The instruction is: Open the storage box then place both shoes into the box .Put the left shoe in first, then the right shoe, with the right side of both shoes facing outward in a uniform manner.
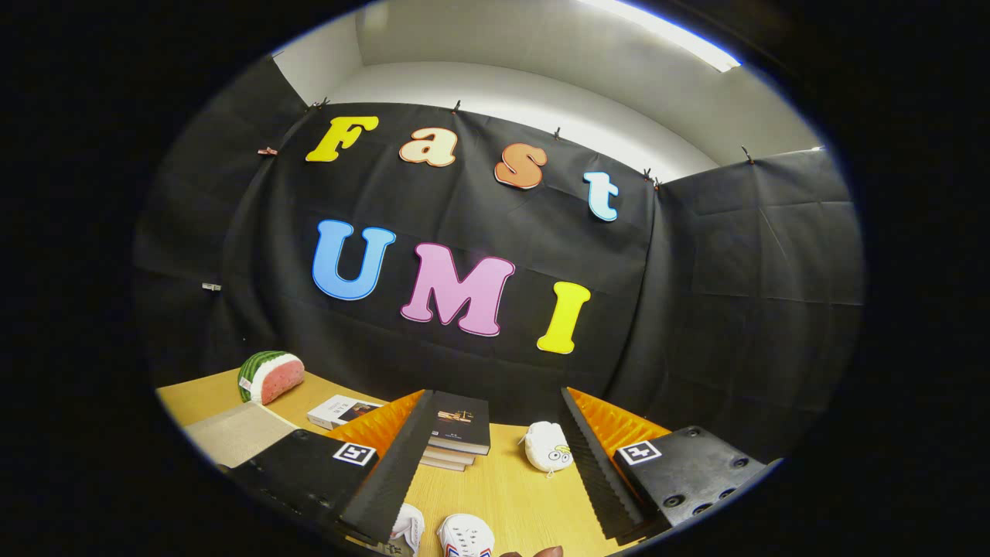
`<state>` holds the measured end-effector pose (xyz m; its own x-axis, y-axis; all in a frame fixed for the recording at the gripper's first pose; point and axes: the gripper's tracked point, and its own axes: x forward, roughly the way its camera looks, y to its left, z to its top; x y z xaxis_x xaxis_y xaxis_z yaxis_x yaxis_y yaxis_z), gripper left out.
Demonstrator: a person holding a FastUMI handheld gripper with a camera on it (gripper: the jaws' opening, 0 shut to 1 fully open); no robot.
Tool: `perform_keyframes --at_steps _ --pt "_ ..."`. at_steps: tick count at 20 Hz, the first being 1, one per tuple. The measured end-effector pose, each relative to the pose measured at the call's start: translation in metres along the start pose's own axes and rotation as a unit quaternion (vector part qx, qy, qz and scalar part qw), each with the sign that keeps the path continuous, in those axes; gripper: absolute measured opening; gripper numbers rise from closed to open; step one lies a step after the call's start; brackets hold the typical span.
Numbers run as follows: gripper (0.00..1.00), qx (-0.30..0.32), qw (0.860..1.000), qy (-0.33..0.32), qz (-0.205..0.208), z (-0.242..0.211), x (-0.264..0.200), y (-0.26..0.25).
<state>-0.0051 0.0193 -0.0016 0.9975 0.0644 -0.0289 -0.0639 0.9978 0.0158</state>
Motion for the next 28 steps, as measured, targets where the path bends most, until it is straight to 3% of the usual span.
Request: perform_keyframes --at_steps 6,10,14,18,22,25,28 --pt "0.97 0.006 1.000 0.005 0.020 -0.001 -0.004 0.006" --pt "0.97 0.038 0.993 0.054 0.099 -0.021 -0.011 0.039" --pt "0.97 0.106 0.972 0.109 0.180 -0.043 -0.021 0.075" --pt "0.97 0.167 0.929 0.189 0.271 -0.074 -0.039 0.118" --pt "0.98 0.209 0.886 0.251 0.330 -0.098 -0.054 0.145" --pt "0.98 0.266 0.837 0.314 0.361 -0.123 -0.066 0.170" --pt "0.98 0.321 0.783 0.386 0.367 -0.157 -0.077 0.187"
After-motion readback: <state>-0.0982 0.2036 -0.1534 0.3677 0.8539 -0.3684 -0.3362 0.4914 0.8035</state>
